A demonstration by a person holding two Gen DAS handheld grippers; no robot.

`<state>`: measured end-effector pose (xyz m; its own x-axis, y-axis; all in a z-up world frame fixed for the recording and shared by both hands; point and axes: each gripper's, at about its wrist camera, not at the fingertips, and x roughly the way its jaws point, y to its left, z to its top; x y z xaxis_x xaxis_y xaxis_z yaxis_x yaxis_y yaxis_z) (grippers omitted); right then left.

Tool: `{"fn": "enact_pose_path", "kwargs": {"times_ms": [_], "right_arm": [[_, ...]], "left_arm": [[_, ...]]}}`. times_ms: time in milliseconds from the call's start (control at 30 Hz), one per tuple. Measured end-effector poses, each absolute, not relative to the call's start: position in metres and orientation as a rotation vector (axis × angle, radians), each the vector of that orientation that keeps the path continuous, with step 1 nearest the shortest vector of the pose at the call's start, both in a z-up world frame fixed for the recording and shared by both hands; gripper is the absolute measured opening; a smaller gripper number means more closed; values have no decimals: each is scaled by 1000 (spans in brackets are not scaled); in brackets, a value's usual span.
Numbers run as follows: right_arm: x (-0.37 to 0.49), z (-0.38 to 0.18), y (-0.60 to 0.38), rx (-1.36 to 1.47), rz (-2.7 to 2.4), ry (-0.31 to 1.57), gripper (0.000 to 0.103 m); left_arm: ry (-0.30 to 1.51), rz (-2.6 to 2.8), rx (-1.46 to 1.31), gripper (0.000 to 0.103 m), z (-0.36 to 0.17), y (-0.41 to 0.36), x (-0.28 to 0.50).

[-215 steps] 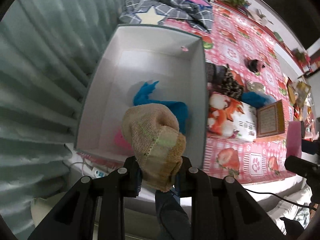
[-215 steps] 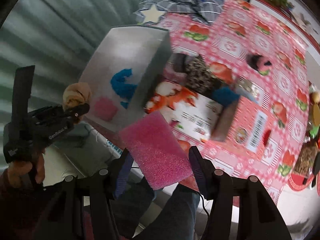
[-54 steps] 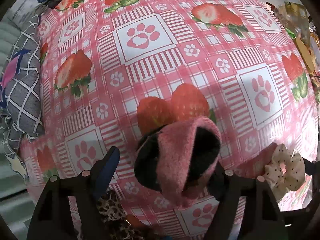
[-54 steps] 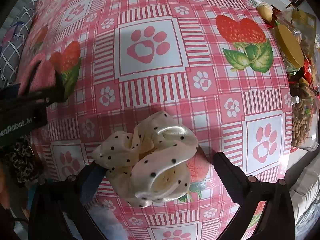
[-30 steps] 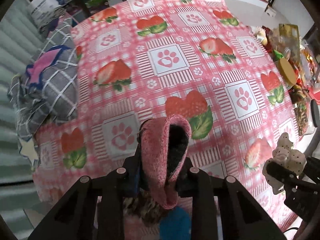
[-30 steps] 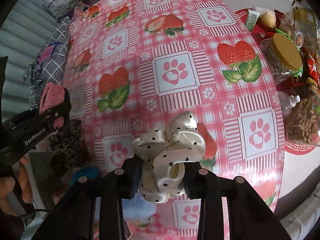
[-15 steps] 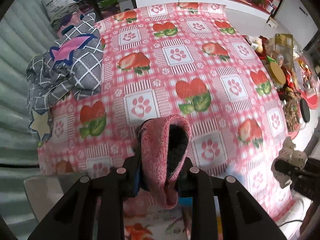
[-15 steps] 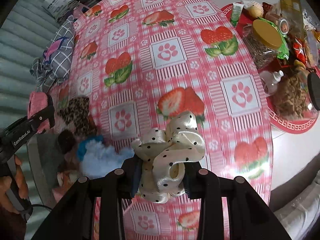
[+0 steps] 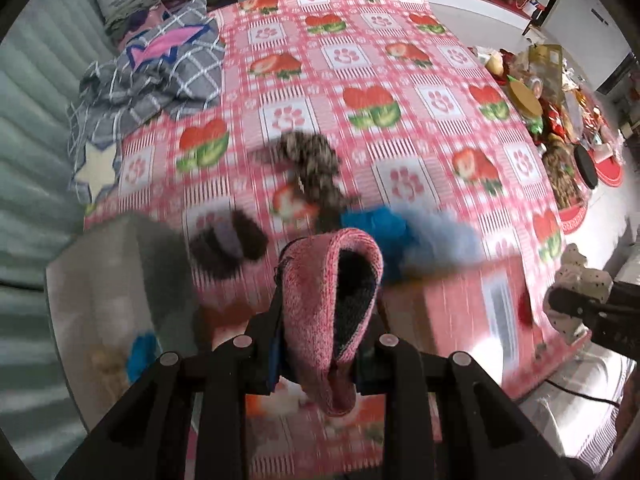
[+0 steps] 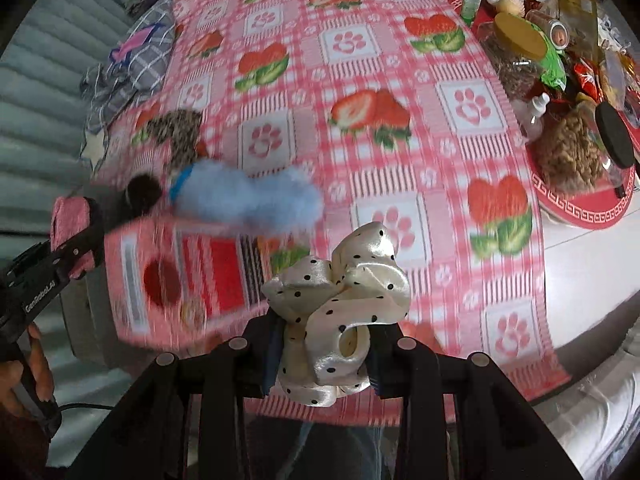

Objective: Organize soft objects
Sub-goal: 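Carry the pink sock and polka-dot scrunchie with both tools over the white box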

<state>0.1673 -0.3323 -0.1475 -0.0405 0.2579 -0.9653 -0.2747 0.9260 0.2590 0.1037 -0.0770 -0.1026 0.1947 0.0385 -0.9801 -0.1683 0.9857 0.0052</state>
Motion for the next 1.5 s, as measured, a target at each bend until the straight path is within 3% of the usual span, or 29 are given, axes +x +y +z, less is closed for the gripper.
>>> {"fn": "enact_pose_path", "kwargs": {"times_ms": [633,1500], "right_arm": [[58,-132,-265,-190,632,1555,36],[16,-103,-156,-446,861,1472,36]], "left_arm": [[1365,205,-197,29,-91,-54,-24],[1281,459,-462,29,-87,38,-120]]}}
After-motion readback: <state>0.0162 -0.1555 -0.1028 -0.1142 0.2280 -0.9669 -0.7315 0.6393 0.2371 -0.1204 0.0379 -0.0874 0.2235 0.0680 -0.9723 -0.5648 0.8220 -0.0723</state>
